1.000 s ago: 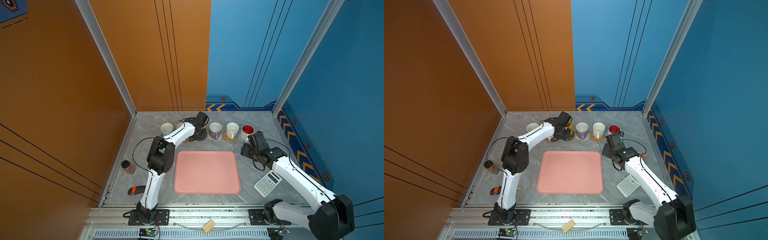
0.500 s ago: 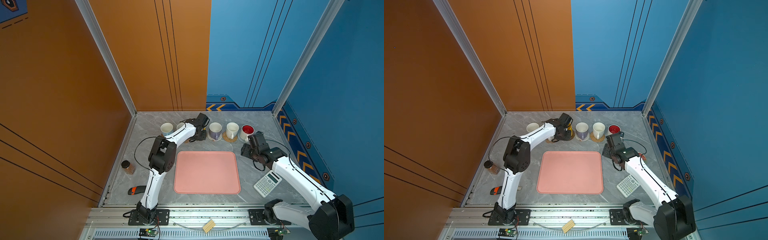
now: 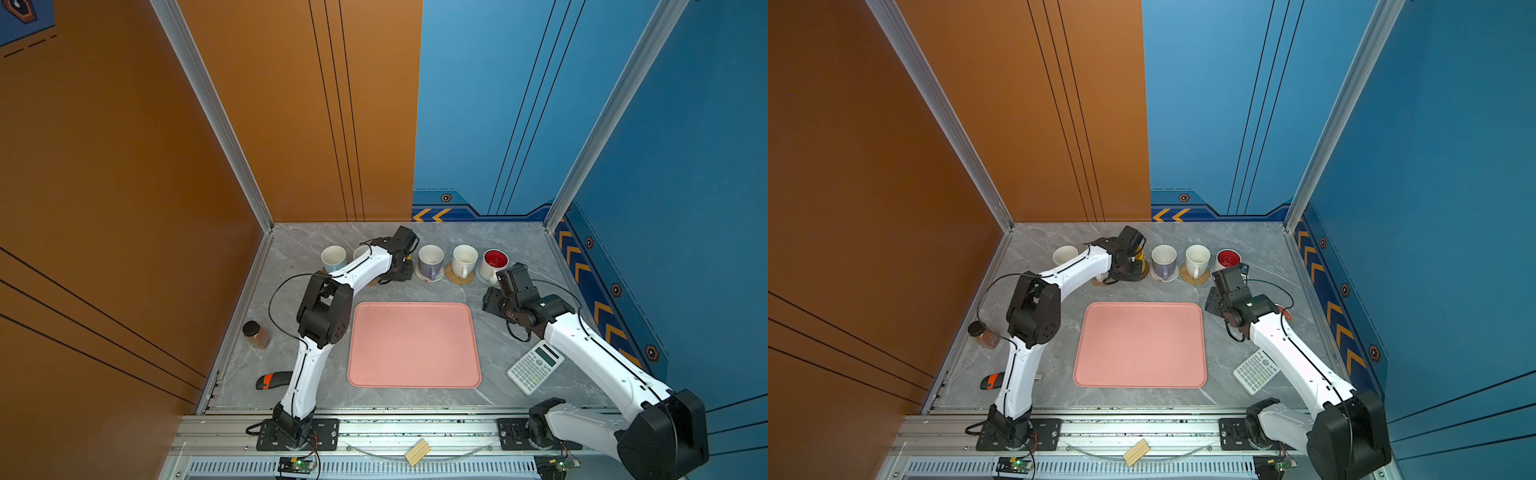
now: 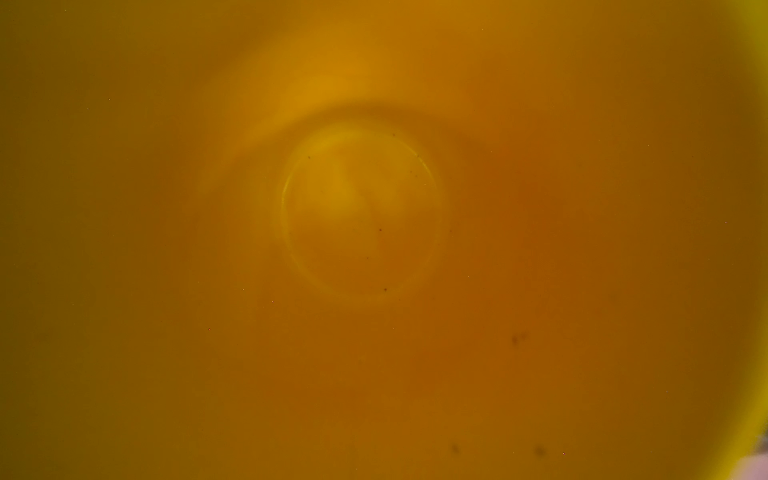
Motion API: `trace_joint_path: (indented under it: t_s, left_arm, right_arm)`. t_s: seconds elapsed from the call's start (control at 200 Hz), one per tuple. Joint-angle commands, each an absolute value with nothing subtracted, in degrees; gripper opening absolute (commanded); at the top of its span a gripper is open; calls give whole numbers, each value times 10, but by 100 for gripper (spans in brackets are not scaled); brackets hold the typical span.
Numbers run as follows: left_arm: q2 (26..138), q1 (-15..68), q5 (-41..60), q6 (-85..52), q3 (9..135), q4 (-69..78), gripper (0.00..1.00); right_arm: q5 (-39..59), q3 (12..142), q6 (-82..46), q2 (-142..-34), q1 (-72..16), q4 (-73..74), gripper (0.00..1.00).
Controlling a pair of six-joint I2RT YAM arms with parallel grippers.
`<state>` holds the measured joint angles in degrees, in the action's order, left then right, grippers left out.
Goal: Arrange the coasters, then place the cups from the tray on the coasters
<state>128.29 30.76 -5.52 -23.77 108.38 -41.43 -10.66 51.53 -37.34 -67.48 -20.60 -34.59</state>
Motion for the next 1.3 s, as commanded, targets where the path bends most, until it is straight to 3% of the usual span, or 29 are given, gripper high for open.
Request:
trace_joint_path:
  t_s: [0.0,0.461,0.731,1.056,1.117,1.297]
  left_arm:
    - [1287,311,-71,-236,1098,-421,14]
    - [1276,319,-78,-232,1092,-428,32]
    - [1210,326,-89,-210,1071,-430,40]
    - [1079,331,-138,-165,1043,-429,49]
    - [1054,332,-159,-155,1034,-428,50]
    - [953,328,-212,-130,951,-375,72]
  right_arm:
    - [-104,506,-368,-664,-203,-360,71]
    - [-100,503,-370,-653,-203,-359,71]
    - [-94,520,-334,-641,-194,-369,72]
    - [-42,596,-223,-657,-120,-373,84]
    - [-44,607,-208,-660,-109,-373,97]
    - [-76,597,-149,-660,-93,-331,100]
